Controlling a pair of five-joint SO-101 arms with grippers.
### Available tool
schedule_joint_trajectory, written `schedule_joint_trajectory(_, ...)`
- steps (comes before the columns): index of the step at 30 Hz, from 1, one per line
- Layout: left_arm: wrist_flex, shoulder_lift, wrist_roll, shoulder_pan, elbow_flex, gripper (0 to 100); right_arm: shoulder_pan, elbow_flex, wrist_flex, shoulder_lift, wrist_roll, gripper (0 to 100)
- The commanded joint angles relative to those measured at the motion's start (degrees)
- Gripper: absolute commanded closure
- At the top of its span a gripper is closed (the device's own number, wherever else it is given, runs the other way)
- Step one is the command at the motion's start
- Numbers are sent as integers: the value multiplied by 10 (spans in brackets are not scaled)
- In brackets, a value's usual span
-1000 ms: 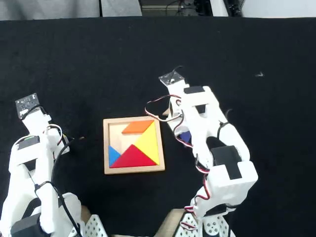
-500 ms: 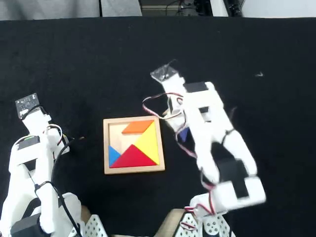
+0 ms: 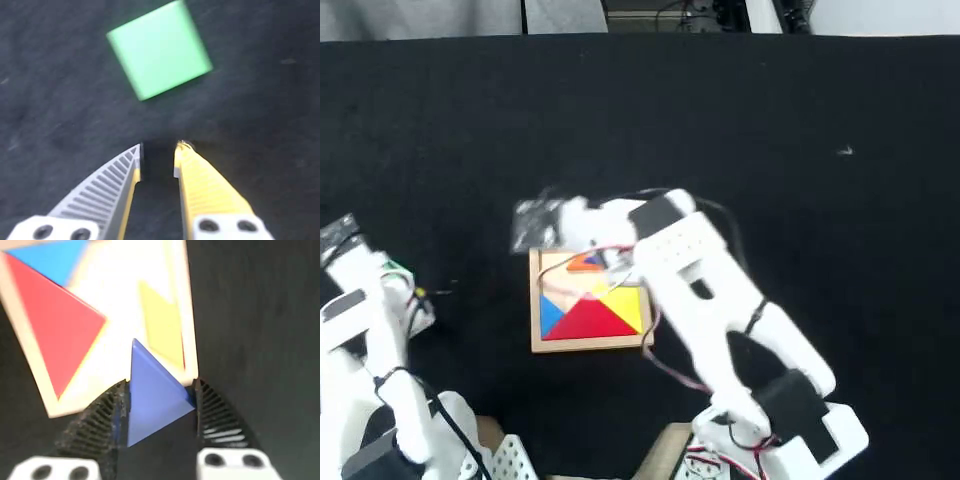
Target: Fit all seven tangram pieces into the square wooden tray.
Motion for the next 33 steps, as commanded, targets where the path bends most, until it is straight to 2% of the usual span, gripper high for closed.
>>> schedule_joint_trajectory(1, 16, -13, -43, -75, -17, 878, -49, 0, -28, -19, 73, 877)
schedule_joint_trajectory(4, 13, -8, -52, -137, -16, 877, -64, -3, -29, 4, 121, 877)
schedule_joint_trajectory(7, 13, -7, -52, -169, -16, 877, -63, -20, -29, 38, 138, 878)
schedule_joint_trajectory(15, 12, -7, -48, -167, -16, 880, -33, -107, -33, 145, 136, 878)
schedule_joint_trajectory(22, 12, -7, -48, -174, -16, 880, -33, -170, -101, 230, 145, 878)
schedule_joint_trajectory(26, 12, -7, -48, -173, -16, 880, -36, -194, -69, 257, 229, 878)
schedule_joint_trajectory(33, 11, -7, -48, -169, -16, 880, -55, -217, -19, 262, 301, 878)
